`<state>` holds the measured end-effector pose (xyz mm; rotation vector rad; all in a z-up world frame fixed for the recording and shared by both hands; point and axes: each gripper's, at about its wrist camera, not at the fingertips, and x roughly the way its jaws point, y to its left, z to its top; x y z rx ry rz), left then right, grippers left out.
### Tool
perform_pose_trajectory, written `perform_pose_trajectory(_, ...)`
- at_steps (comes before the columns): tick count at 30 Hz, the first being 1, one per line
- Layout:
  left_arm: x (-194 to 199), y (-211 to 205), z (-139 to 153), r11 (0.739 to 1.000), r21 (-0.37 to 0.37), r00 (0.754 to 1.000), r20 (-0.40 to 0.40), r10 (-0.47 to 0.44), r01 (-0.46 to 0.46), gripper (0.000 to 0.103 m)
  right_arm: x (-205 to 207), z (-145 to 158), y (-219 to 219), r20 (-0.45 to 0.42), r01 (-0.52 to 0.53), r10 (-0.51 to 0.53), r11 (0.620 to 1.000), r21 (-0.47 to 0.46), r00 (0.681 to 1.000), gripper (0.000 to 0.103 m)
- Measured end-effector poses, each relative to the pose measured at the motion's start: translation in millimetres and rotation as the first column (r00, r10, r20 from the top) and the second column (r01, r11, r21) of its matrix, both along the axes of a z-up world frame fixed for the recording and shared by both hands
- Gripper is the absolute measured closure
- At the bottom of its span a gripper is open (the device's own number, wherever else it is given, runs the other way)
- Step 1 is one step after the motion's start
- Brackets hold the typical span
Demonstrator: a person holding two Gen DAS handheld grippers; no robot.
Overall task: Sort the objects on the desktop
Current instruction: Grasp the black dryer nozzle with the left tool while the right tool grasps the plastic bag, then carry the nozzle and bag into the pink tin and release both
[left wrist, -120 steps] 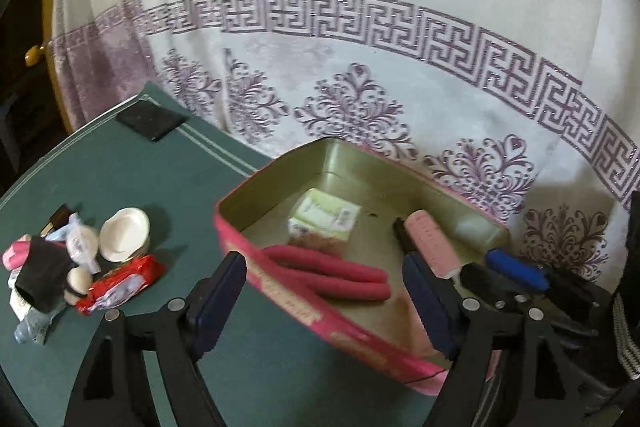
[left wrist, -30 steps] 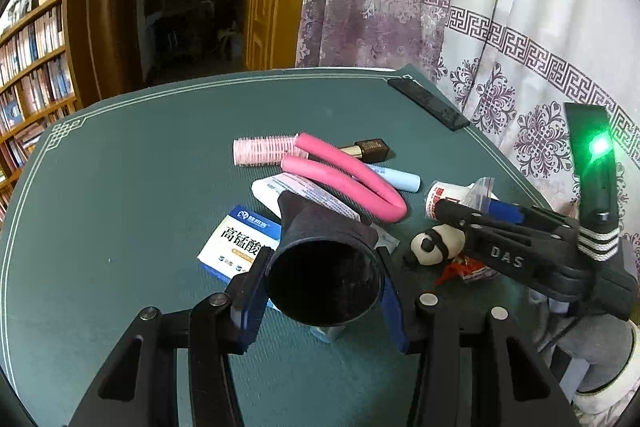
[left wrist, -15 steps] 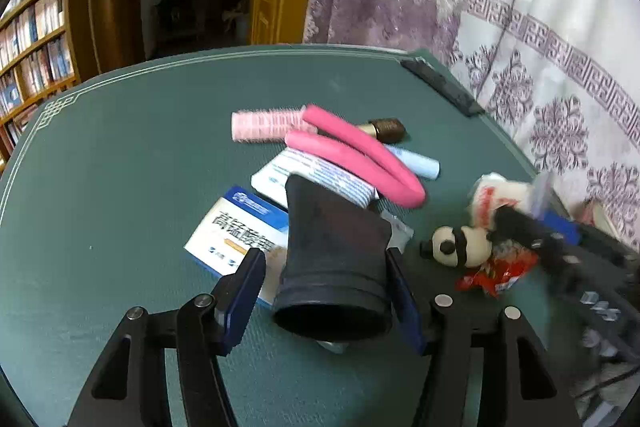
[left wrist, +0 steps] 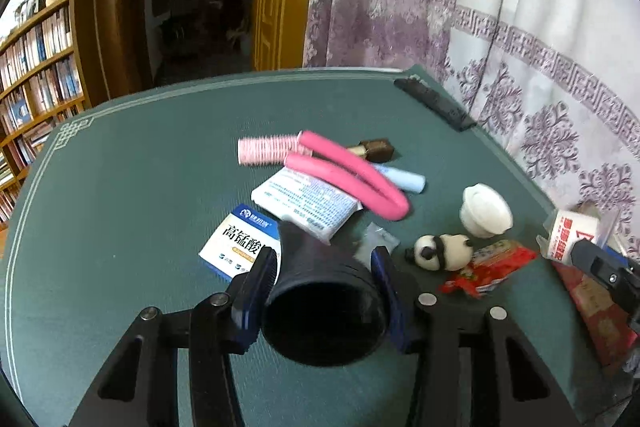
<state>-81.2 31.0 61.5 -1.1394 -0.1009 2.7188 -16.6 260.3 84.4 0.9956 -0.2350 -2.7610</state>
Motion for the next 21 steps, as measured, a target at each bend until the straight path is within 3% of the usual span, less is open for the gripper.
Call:
perform_pose_trajectory(12, 38, 39, 32, 0.997, -0.014, 0.995, -0.058, -0.079, 0.078, 0.053, 49, 12, 64, -0.036, 0.104, -0.107, 0.993, -0.059, 0.994, 0.063)
perform_pose_trajectory(21, 55, 82, 49, 0.985, -0.033, 0.983, -0.074, -0.17, 0.168, 0.053, 79, 19, 126, -0.067, 0.229, -0.235, 0.97, -0.082, 0.97, 0.063)
